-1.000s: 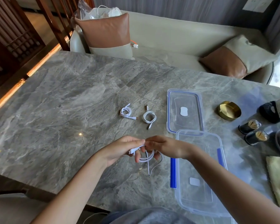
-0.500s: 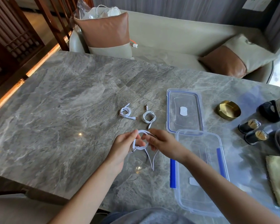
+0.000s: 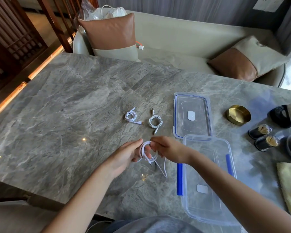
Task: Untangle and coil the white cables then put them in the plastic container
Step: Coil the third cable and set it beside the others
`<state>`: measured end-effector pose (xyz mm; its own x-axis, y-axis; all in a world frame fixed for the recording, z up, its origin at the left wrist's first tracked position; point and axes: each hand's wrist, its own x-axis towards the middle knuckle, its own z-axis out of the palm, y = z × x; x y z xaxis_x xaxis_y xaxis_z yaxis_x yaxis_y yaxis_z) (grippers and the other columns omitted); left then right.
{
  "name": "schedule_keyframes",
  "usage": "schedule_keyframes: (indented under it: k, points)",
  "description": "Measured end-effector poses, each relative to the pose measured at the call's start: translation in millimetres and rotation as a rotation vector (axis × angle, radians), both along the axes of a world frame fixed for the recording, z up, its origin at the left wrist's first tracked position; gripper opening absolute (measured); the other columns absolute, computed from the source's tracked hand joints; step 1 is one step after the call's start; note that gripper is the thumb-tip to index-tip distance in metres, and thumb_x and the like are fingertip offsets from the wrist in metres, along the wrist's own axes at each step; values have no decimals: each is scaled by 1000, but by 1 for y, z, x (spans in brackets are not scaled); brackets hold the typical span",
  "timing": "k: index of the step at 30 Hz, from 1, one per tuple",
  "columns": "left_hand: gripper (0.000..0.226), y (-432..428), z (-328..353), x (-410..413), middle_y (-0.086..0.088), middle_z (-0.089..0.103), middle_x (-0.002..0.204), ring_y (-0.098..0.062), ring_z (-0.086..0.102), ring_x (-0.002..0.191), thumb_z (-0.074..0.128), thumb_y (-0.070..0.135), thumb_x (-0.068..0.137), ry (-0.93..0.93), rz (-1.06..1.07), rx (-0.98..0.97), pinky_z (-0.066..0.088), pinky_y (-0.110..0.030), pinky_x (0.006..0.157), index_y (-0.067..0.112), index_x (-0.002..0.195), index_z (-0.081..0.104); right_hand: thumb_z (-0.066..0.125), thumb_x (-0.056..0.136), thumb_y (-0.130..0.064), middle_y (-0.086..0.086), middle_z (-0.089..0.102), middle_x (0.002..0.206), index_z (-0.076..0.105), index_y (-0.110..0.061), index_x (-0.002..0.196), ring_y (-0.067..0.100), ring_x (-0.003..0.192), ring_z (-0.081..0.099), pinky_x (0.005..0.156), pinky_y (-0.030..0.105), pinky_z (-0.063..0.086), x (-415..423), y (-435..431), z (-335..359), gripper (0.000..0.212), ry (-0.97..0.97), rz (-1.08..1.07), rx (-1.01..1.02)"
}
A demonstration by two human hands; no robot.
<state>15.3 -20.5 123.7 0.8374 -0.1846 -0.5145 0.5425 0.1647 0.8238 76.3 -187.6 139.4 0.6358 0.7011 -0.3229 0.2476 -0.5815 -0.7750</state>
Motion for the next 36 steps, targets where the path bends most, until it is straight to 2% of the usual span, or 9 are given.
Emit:
schedule_keyframes:
  k: [3, 6, 11, 15, 19, 22, 27, 33, 36]
  points:
    - [34, 6, 11, 6, 4, 70, 59, -1, 53, 55, 37, 26, 98, -1, -236, 214, 31, -20, 55, 17, 75, 60, 39, 99, -20, -11, 40, 63, 42, -14, 75, 13, 63, 40, 60, 20, 30, 3, 1, 3, 25, -96, 176, -111]
    - [33, 2, 17, 14, 9, 66, 53, 4, 49, 52, 33, 24, 100, -86, -322, 366, 33, -15, 53, 19, 70, 47, 40, 98, -21, -12, 43, 63, 45, -16, 78, 14, 63, 42, 64, 25, 31, 7, 3, 4, 21, -121, 151, -116]
    - [35, -9, 13, 19, 6, 65, 53, -2, 51, 53, 32, 23, 100, -143, 25, 276, 28, -26, 57, 19, 68, 45, 49, 96, -20, -3, 51, 66, 46, -20, 73, 13, 59, 49, 63, 28, 40, 9, 7, -1, 23, -109, -163, 114]
    - [33, -20, 4, 20, 2, 68, 64, -17, 54, 76, 35, 25, 99, -99, 383, 140, 30, -28, 63, 21, 70, 51, 51, 95, -18, -4, 51, 62, 48, -10, 75, 6, 54, 52, 57, 24, 47, 0, 12, -15, 21, 107, -409, 316]
    - [32, -30, -1, 16, 8, 68, 64, -14, 60, 79, 32, 27, 100, -86, 418, 48, 33, -32, 75, 23, 74, 50, 46, 98, -19, -2, 51, 64, 51, -10, 76, 11, 57, 50, 53, 18, 46, -14, 15, -26, 24, 266, -565, 415]
    - [32, -26, 0, 13, 11, 64, 61, -5, 58, 68, 28, 24, 99, -82, 276, -25, 30, -29, 68, 23, 74, 48, 38, 100, -17, 11, 51, 65, 50, -6, 77, 16, 55, 51, 49, 13, 42, -11, 10, -23, 28, 212, -499, 352]
    - [28, 0, 8, 12, 8, 65, 64, -4, 58, 66, 31, 18, 96, -8, 21, -104, 32, -28, 70, 19, 80, 54, 39, 100, -16, 3, 48, 64, 48, -7, 76, 14, 54, 50, 51, 13, 41, 3, -3, -9, 26, 189, -242, 188]
    - [30, 8, 16, 17, 2, 47, 62, -5, 43, 55, 33, 24, 100, -47, -263, 163, 37, -20, 69, 13, 82, 54, 43, 97, -19, -7, 50, 63, 53, -3, 86, 6, 56, 51, 59, 19, 46, 9, -3, 3, 22, 40, 73, -36]
    - [31, 4, 18, 19, 11, 41, 52, -6, 34, 56, 31, 21, 100, -95, -229, 167, 36, -17, 67, 16, 73, 46, 43, 98, -16, -4, 48, 64, 51, -4, 78, 6, 56, 51, 58, 21, 48, 12, -3, 6, 25, 144, 44, 61]
